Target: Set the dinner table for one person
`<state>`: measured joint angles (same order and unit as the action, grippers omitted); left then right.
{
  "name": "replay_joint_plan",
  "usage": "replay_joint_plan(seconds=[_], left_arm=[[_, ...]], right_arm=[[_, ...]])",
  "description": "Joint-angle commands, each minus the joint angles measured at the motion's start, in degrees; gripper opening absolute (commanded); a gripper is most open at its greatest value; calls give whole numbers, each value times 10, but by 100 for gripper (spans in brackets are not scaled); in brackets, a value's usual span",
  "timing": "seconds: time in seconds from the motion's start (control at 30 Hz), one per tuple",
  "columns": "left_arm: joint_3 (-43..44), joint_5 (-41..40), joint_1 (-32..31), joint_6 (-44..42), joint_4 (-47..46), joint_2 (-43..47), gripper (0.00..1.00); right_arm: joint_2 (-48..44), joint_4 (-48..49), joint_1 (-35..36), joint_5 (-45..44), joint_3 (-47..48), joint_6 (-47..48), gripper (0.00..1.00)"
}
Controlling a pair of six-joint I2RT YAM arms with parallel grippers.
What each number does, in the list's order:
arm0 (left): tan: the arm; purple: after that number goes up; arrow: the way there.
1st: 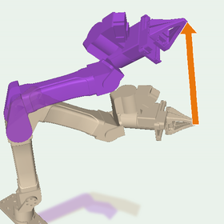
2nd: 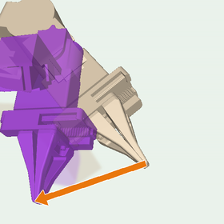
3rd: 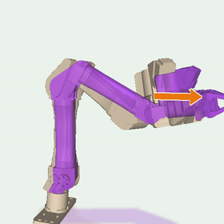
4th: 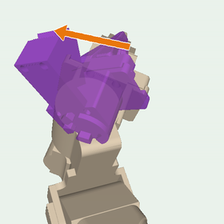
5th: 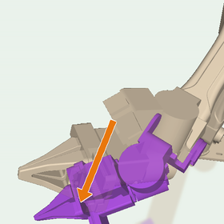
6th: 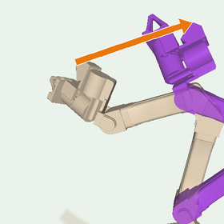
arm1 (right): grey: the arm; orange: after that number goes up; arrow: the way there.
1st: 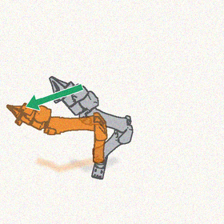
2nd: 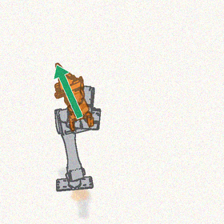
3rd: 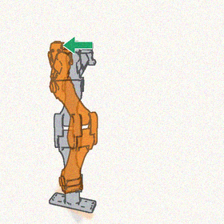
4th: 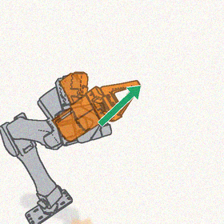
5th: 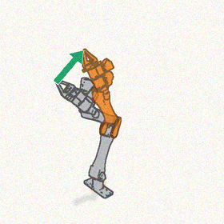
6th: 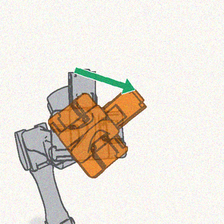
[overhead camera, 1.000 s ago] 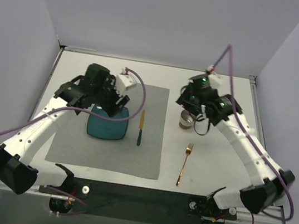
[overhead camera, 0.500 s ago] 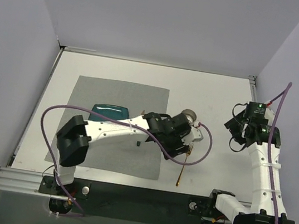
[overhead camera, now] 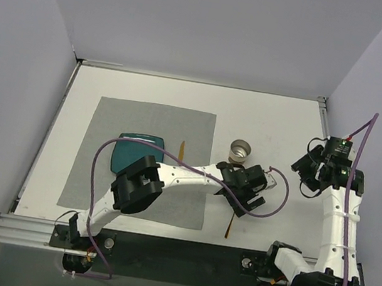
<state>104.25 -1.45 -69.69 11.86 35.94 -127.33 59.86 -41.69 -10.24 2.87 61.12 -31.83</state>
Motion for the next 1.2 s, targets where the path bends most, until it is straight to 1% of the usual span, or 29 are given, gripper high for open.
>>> replay_joint_plan(seconds=[0.0,0.03,0.13,0.27,0.3,0.33,0.37,0.43,0.47,0.57,0.6,0.63,0.67,0.77,0.87,1.0,1.07,1.17], left_arm=[[41,-67,-12,7,-18,-23,84],[40,-89,-14,1,-18,-28,83],[39,-95,-16,-9,-18,-41,81],[35,-78,-23,-16,-24,-52,69],[27,-79,-27,-18,-23,-52,61],[20,-73,-28,-18,-21,-50,56],[13,-68,-28,-13,-20,-46,47],[-16,-49,-28,-7,-17,-30,39],[-27,-41,-27,2,-18,-24,31],[-67,10,-26,16,-28,0,18],[-83,28,-26,19,-40,8,7],[-88,48,-26,23,-46,12,0],[-92,84,-26,28,-55,16,0],[-107,135,-27,55,-68,29,0],[-81,160,-26,68,-62,57,0],[-50,167,-20,68,-72,117,0],[-15,192,-6,83,-44,127,0],[-12,238,30,116,-45,146,0]], right_arm=[[-16,-1,-11,34,-12,17,43],[-21,3,-11,41,-14,18,43],[-25,9,-11,42,-14,20,43],[-30,12,-11,39,-18,21,43],[-32,12,-11,38,-19,20,43],[-33,12,-11,37,-20,19,43],[-35,13,-11,35,-20,18,43],[-40,14,-11,32,-21,16,43],[-41,15,-11,30,-20,14,43],[-46,17,-12,27,-18,12,43],[-48,17,-12,26,-17,11,43],[-50,16,-12,26,-16,11,43],[-53,16,-12,26,-16,10,42],[-62,15,-13,23,-14,11,42],[-70,14,-12,23,-8,9,42],[-69,13,-12,25,5,5,42],[-66,13,-12,23,15,0,42],[-60,14,-12,22,22,-10,42]])
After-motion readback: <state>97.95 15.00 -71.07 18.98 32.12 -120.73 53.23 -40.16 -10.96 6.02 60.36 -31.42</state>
